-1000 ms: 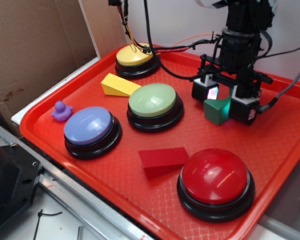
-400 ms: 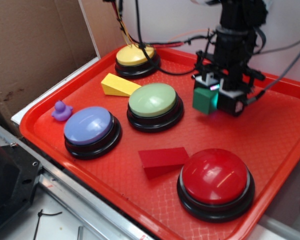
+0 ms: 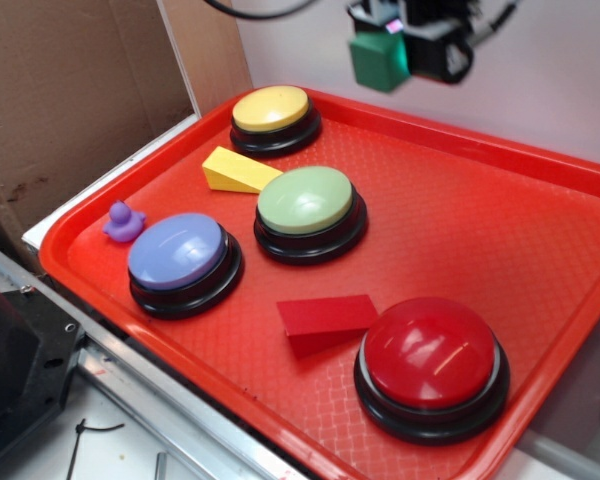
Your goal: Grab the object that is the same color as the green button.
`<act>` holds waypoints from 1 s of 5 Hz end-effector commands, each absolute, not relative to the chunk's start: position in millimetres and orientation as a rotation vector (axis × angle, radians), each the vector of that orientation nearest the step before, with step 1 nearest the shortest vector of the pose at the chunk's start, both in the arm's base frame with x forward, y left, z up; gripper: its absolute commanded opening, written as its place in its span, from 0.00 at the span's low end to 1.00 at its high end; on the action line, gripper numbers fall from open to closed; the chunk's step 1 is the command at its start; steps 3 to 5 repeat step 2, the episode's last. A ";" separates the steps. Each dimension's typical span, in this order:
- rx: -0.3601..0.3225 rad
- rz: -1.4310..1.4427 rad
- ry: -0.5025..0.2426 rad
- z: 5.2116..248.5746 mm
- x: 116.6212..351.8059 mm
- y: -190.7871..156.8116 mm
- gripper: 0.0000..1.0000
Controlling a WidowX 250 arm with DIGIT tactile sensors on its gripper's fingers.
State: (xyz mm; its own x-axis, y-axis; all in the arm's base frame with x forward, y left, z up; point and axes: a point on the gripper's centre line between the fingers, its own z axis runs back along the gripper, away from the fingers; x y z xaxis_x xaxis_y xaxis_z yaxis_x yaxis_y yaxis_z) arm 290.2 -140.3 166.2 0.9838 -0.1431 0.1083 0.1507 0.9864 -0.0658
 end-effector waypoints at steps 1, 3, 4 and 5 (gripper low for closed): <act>-0.086 -0.131 -0.210 284.1 241.4 -134.9 0.00; -0.072 -0.117 -0.216 333.9 236.2 -133.8 0.00; -0.072 -0.117 -0.216 333.9 236.2 -133.8 0.00; -0.072 -0.117 -0.216 333.9 236.2 -133.8 0.00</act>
